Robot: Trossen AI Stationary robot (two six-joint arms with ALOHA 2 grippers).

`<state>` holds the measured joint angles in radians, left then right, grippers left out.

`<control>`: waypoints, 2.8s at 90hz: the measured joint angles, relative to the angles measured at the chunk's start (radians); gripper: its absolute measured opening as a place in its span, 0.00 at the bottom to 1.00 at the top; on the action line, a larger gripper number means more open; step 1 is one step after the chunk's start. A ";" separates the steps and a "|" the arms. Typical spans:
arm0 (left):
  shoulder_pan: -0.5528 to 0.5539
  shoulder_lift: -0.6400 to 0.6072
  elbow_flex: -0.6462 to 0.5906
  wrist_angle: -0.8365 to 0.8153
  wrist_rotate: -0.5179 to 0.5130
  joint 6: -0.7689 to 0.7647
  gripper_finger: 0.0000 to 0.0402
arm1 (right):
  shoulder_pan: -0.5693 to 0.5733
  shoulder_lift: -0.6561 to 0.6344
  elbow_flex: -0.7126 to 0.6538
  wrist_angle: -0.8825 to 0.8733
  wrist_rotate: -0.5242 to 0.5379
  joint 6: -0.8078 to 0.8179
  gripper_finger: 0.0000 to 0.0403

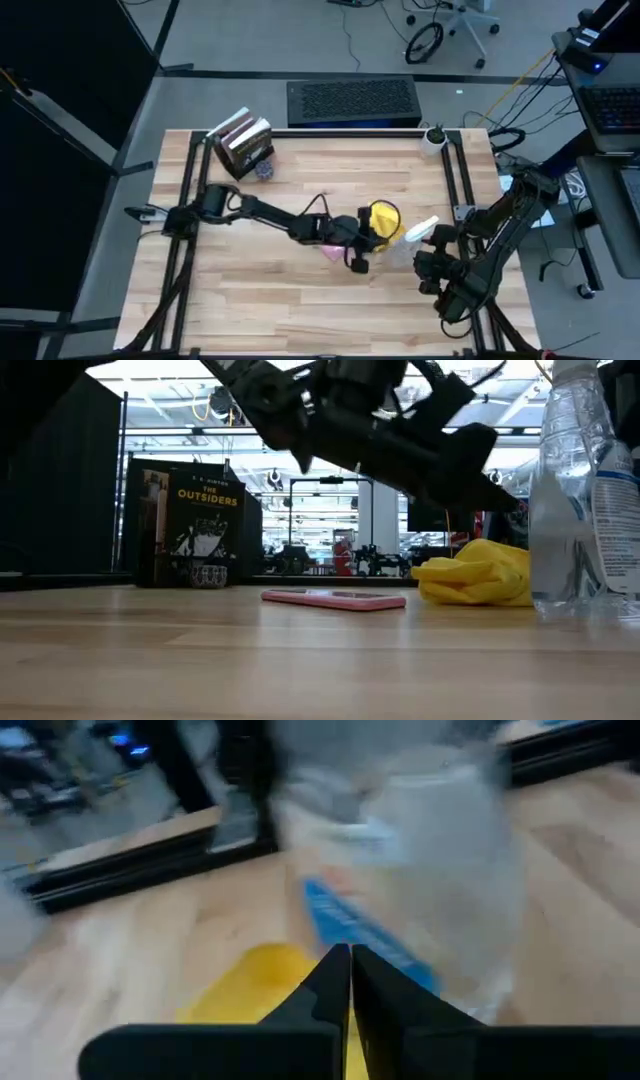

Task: Apply microfiber cloth
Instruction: Spray the back of the pink cellphone using the spray bottle

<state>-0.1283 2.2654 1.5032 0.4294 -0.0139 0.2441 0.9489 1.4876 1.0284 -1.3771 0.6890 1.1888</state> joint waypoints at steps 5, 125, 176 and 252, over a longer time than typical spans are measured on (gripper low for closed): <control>-0.012 0.004 0.001 -0.002 0.026 0.005 0.00 | 0.000 0.000 0.000 -0.006 -0.002 -0.004 0.60; -0.039 -0.107 0.003 -0.195 -0.052 0.049 0.00 | 0.000 -0.006 0.069 0.179 -0.020 -0.078 0.60; -0.068 -0.254 0.003 -0.429 -0.099 0.048 0.00 | 0.000 -0.006 0.217 0.208 -0.050 -0.071 0.60; 0.092 -0.630 -0.146 -1.155 0.047 -0.226 0.33 | 0.086 -0.133 0.373 -0.044 0.175 0.193 0.60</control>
<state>-0.0365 1.6352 1.3575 -0.7252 0.0329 0.0186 1.0347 1.3548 1.4010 -1.4214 0.8644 1.3819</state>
